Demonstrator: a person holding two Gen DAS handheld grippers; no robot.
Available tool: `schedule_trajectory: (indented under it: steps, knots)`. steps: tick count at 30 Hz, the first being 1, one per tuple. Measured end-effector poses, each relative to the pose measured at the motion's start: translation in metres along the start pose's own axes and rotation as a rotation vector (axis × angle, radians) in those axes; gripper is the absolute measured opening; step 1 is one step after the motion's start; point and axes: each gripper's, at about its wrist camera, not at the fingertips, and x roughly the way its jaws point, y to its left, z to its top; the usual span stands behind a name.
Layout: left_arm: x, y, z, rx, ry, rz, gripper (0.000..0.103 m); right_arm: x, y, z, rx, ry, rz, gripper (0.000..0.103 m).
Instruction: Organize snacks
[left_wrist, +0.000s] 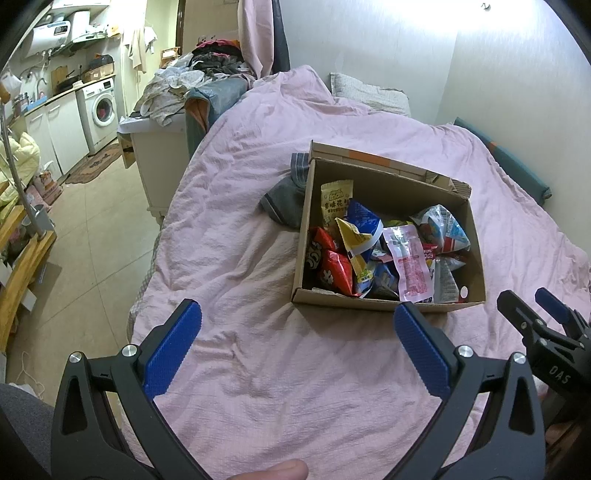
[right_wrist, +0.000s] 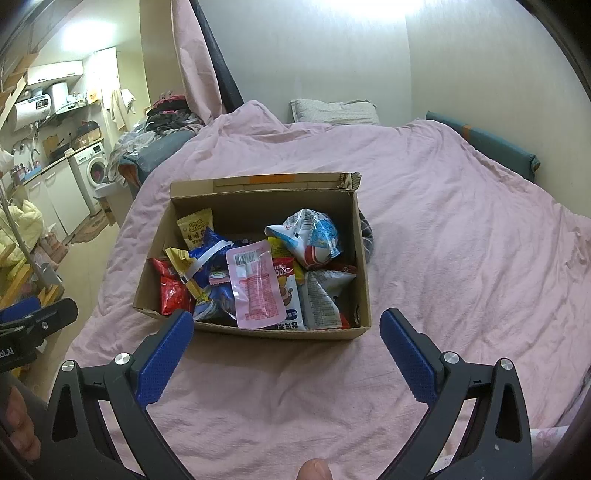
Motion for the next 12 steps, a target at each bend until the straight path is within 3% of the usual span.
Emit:
schedule_trajectory:
  steps: [12]
  knots:
    - [0.0030, 0.0006, -0.0018, -0.003, 0.010, 0.001, 0.103, -0.0002, 0.0007, 0.0000, -0.001, 0.000, 0.000, 0.103]
